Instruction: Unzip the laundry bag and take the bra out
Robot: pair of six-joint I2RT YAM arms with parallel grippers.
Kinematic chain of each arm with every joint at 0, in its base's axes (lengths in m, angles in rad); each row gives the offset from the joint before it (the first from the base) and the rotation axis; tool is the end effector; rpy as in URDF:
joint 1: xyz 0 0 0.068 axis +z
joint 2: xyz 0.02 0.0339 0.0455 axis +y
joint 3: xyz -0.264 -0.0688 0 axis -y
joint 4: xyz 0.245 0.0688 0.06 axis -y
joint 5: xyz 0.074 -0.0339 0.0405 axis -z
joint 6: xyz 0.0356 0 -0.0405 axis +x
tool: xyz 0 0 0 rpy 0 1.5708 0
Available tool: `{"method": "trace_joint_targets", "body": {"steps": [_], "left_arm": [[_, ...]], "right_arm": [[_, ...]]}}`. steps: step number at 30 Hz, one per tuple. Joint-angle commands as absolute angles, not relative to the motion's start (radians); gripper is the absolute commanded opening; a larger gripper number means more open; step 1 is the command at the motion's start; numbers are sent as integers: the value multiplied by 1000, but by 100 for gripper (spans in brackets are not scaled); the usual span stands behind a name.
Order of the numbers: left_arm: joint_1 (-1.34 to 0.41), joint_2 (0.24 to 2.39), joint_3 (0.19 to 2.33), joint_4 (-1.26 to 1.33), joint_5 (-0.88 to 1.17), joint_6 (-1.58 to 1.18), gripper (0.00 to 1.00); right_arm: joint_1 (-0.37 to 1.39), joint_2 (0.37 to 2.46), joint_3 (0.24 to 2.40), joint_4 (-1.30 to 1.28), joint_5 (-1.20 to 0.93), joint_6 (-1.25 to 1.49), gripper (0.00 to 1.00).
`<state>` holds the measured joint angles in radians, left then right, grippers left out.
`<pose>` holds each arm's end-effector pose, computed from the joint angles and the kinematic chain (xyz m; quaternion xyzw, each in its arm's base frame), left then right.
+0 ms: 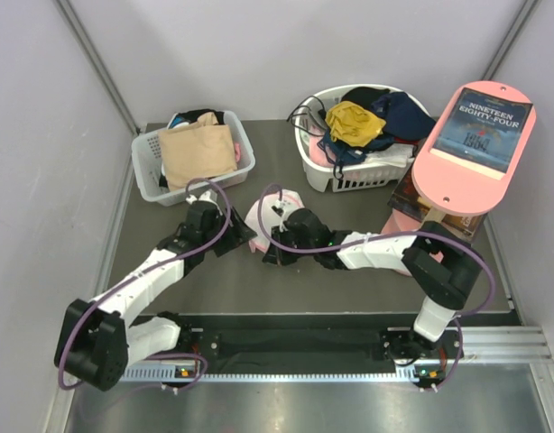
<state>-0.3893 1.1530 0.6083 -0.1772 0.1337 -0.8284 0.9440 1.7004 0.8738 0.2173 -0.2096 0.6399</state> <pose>0.2161 -0.0938 0.2069 -0.1712 0.8934 -0.2849 0.3022 0.2013 0.2906 0.1734 -0.1814 0.8643 0.3925 0.2571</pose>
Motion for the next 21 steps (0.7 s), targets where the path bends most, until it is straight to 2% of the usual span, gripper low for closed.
{"method": "trace_joint_targets", "body": {"steps": [1,7,15,19,20,21], "left_arm": [[-387,1040,572,-270,95,-825,70],[-388,991,474,-143,164,-902,67],[-388,1071,466,-45,189,-931,59],[-387,1086,468,-18,167,-937,46],[-387,1089,469,-15,169,-937,36],[-388,1095,469,-9,167,-939,30]], "right_arm": [[968,1738,959,250,-244,643,0],[994,1793,1012,248,-268,640,0],[1012,1793,1023,242,-268,638,0],[1012,1787,1016,242,-265,637,0],[1012,1787,1012,242,-265,637,0],[1012,1786,1011,242,-265,637,0]]}}
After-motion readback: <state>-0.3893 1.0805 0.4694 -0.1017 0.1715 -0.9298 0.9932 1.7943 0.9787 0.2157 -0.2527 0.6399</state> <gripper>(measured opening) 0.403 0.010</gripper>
